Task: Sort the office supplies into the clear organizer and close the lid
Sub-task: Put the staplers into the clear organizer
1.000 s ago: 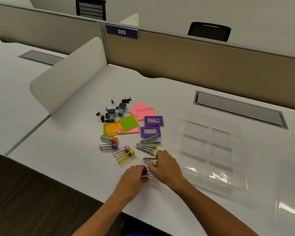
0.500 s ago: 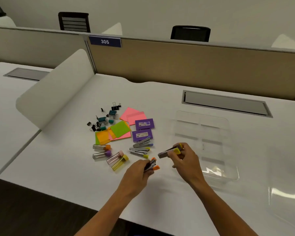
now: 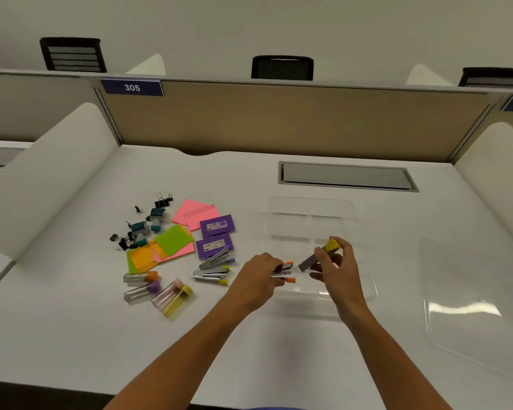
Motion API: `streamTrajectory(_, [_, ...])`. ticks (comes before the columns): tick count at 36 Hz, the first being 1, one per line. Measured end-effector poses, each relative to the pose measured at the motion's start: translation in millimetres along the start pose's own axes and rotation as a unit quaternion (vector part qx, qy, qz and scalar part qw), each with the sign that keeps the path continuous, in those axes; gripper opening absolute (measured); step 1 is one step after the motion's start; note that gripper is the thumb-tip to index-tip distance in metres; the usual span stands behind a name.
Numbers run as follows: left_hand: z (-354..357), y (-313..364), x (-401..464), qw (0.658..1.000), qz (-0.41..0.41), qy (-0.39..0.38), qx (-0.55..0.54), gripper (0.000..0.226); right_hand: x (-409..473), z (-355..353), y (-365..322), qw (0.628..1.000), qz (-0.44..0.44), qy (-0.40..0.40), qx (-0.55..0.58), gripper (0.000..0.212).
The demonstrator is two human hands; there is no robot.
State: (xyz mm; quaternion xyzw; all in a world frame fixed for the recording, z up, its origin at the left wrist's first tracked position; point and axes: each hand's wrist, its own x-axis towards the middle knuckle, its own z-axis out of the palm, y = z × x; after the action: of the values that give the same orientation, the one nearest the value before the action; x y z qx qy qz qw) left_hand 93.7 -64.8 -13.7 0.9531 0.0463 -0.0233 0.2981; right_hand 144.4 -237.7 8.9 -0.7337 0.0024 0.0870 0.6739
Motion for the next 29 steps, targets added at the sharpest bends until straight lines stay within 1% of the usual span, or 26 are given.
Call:
streamTrajectory(3, [8.5, 7.0, 15.7, 0.998, 0.007, -0.045, 0.053, 0.029, 2.4, -5.3, 4.5, 1.0, 0.003, 0.007, -0.021, 0.04])
streamTrajectory(7, [18.9, 12.9, 28.2, 0.992, 0.028, -0.06, 0.103, 0.029, 3.5, -12.2, 11.5, 0.999, 0.013, 0.022, -0.037, 0.043])
streamTrajectory(11, [26.9, 19.4, 37.0, 0.991, 0.036, -0.069, 0.108, 0.029, 3.2, -19.5, 18.6, 0.998, 0.033, 0.036, -0.039, 0.046])
streamTrajectory(13, [31.3, 22.3, 40.3, 0.99, 0.027, -0.079, 0.11, 0.027, 2.1, -22.1, 18.9, 0.997, 0.04, 0.047, -0.042, 0.047])
streamTrajectory(17, [39.4, 21.5, 45.0, 0.988, 0.018, -0.098, 0.121, 0.027, 0.0, -27.3, 19.2, 0.997, 0.035, 0.06, -0.031, 0.045])
streamTrajectory(23, [44.6, 19.8, 48.9, 0.978, 0.01, -0.131, 0.163, 0.022, 2.6, -31.2, 26.3, 0.997, 0.034, 0.053, -0.044, 0.044])
streamTrajectory(29, [42.3, 18.9, 51.6, 0.971, 0.003, -0.162, 0.178, 0.023, 4.3, -30.7, 28.3, 0.997, 0.034, 0.038, -0.051, 0.051])
